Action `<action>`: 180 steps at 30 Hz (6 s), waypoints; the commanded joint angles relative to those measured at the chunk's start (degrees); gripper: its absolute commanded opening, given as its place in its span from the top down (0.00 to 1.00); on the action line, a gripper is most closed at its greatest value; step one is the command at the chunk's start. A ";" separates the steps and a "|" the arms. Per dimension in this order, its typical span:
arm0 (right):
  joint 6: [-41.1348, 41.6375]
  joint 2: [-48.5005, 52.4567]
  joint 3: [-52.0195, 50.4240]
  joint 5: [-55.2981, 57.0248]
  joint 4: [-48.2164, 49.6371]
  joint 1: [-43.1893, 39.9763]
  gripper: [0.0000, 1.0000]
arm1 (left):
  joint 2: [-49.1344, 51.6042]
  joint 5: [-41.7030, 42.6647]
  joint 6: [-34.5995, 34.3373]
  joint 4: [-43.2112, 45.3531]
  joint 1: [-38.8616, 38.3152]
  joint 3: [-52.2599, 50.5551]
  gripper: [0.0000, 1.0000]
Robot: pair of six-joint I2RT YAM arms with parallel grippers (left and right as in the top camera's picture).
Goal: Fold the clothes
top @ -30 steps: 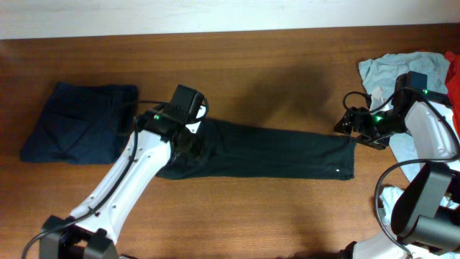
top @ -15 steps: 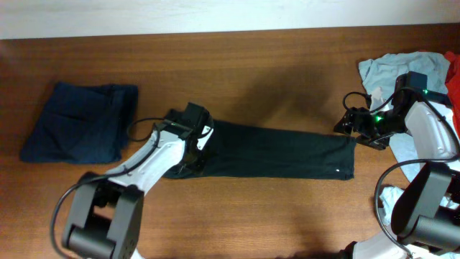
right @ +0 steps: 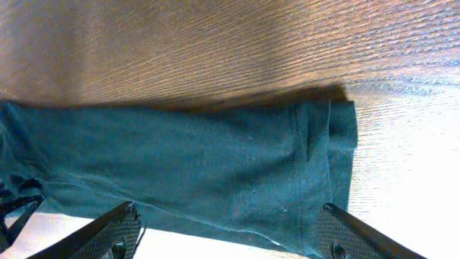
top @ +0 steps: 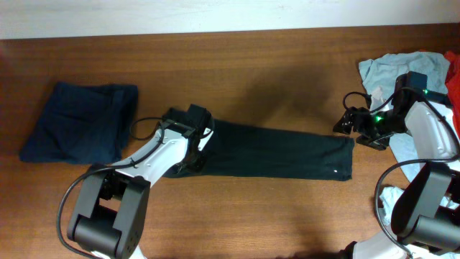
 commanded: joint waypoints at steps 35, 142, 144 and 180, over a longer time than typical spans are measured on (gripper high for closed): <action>-0.20 0.04 0.85 0.13 0.09 0.31 0.17 | 0.42 -8.39 4.17 -23.87 -0.02 20.68 0.99; -17.68 23.82 0.44 -2.21 -6.64 -3.02 0.63 | -3.15 -0.83 -5.40 -25.27 6.25 37.33 0.37; -16.15 23.69 0.44 -1.49 -6.67 -3.17 0.79 | -3.15 -0.85 -5.40 -25.55 6.27 37.33 0.37; 6.86 17.77 24.11 8.26 -9.70 33.29 0.96 | -4.17 -3.45 -5.40 -29.79 6.36 37.35 0.38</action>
